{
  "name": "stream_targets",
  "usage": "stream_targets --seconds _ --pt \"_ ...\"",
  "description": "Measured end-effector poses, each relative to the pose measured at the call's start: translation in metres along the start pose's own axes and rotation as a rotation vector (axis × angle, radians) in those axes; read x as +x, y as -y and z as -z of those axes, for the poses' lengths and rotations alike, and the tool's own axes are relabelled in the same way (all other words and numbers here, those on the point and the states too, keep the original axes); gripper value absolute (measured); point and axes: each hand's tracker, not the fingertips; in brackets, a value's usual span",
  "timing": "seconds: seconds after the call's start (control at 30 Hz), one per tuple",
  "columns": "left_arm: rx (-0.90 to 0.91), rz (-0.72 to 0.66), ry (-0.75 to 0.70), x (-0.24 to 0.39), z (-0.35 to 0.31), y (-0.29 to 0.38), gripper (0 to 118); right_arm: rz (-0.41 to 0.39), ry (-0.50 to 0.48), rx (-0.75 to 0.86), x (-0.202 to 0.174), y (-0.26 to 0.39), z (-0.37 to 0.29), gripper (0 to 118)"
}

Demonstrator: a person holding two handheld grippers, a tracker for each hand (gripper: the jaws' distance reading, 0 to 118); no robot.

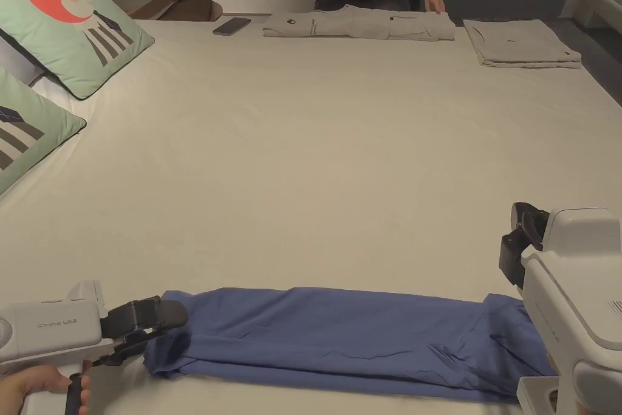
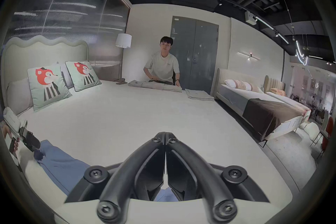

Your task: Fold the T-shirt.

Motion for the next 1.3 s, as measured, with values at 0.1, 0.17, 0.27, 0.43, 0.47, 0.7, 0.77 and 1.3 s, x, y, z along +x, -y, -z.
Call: stream_targets --seconds 0.1,0.17,0.27,0.43,0.47,0.7,0.77,1.3 --pt "-0.002 0.007 0.002 0.004 0.008 0.002 80 0.000 0.001 -0.005 0.001 0.000 0.001 0" --pt "-0.002 0.019 0.003 0.009 0.012 0.002 70 -0.004 0.004 -0.006 0.002 0.000 0.001 0" --pt "-0.007 0.065 -0.056 0.015 0.015 0.004 45 0.001 0.005 -0.007 0.004 0.000 0.001 0" --pt "0.009 0.114 -0.113 0.021 0.012 0.009 11 0.014 0.005 -0.005 0.007 0.000 0.001 0" --pt "0.019 0.124 -0.121 0.024 0.010 0.010 11 0.013 0.007 -0.005 0.008 0.000 0.001 0" --pt "0.052 0.209 -0.153 0.054 -0.009 0.009 8 0.026 0.003 -0.003 0.012 0.002 -0.002 0" --pt "0.049 0.225 -0.165 0.055 -0.012 0.004 8 0.030 0.002 -0.001 0.013 0.001 -0.003 0" --pt "0.150 0.168 -0.346 0.021 -0.062 -0.011 6 0.037 -0.007 0.013 0.015 -0.002 -0.003 0"
